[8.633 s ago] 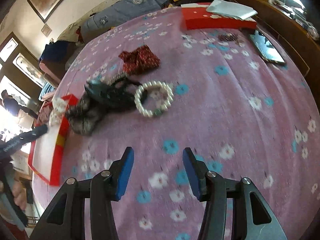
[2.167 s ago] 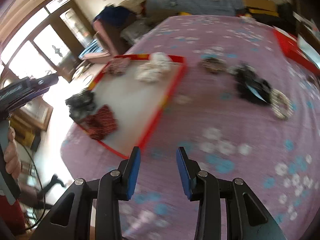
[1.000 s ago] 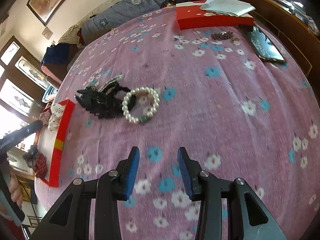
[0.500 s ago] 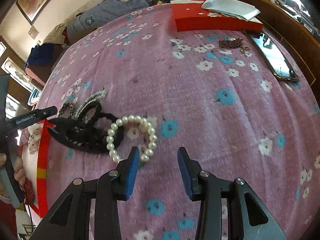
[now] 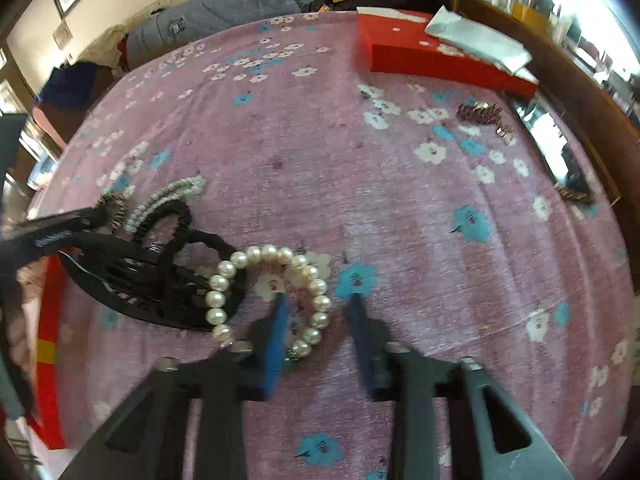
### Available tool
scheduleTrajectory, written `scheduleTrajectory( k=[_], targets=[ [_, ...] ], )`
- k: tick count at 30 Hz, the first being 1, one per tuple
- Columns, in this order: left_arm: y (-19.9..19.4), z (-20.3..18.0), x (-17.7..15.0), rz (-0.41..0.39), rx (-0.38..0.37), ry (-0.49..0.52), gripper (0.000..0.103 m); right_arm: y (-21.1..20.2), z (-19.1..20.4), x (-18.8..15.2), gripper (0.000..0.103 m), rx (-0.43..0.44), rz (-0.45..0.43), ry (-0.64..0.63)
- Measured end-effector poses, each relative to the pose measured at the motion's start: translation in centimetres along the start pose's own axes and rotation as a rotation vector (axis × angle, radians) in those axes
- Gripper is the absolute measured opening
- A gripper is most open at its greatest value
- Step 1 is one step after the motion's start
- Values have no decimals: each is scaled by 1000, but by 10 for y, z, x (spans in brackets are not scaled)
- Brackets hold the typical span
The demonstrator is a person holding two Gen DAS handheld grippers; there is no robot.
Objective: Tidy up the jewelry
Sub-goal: 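Grasp the leopard-print hair tie with the left tool while the right tool grasps the pearl bracelet, then carry the leopard hair tie over the lid while the right tool carries the pearl bracelet there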
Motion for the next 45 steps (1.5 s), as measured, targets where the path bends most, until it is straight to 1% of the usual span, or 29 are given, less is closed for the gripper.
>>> scheduleTrajectory(
  k=[1, 2, 4, 7, 12, 16, 21, 28, 32, 35, 40, 45],
  targets=[
    [-2, -3, 0, 3, -2, 5, 5, 0, -1, 0, 12, -6, -3, -7],
    [-6, -5, 1, -8, 0, 12, 5, 0, -1, 0, 10, 1, -3, -2],
    [-18, -9, 3, -32, -1, 23, 5, -2, -7, 1, 10, 16, 2, 35],
    [-37, -12, 7, -61, -14, 11, 5, -13, -16, 2, 10, 29, -14, 85],
    [-86, -9, 11, -120, -57, -54, 5, -44, -26, 7, 10, 64, -60, 131],
    [-128, 2, 10, -174, -93, -133, 5, -69, -30, 10, 10, 94, -95, 144],
    [-165, 18, -1, -212, -103, -200, 5, -88, -30, 8, 10, 124, -118, 156],
    [-199, 31, -24, -243, -82, -251, 5, -107, -29, -3, 10, 162, -120, 150],
    [-214, 35, -35, -261, -61, -264, 5, -120, -29, -5, 10, 179, -129, 140],
    [-225, 36, -42, -280, -30, -256, 5, -128, -28, -6, 10, 191, -136, 132],
    [-243, 38, -56, -306, 51, -234, 5, -140, -24, -10, 10, 210, -144, 110],
    [-257, 46, -70, -314, 80, -259, 5, -149, -10, -13, 10, 246, -151, 71]
  ],
)
Point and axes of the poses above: each gripper's, at about its wrist camera, not at the fingertips, and y roughly the way its jaws point, z to its left, x to its top, the point moved 8 cm from there along y, roughly the way its jaws point, and after that the axes turned 13 degrees about -z, right-handed, at the moved point
